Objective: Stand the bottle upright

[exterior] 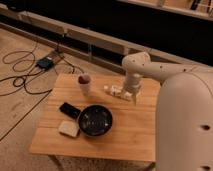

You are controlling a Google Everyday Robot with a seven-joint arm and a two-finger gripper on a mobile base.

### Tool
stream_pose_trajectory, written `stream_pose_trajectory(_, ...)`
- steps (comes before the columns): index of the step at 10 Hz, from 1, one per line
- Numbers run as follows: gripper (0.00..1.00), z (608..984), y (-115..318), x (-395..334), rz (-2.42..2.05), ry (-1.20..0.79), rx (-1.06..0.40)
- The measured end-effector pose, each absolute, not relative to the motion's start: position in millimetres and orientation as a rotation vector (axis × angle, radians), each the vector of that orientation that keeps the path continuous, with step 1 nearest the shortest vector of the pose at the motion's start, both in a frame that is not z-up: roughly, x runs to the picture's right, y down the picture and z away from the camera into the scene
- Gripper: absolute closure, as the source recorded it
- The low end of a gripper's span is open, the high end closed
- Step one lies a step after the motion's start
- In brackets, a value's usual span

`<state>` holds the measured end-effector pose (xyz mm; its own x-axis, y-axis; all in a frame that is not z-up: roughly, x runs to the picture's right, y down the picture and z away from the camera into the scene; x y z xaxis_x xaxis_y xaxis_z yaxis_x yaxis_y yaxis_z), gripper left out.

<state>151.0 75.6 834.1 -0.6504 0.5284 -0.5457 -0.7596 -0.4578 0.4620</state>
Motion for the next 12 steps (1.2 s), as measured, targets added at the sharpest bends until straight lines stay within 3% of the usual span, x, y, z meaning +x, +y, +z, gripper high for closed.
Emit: stream_pose_trajectory(12, 0.35, 915.6, 72.2, 194.0, 2.042, 0.912, -0.368)
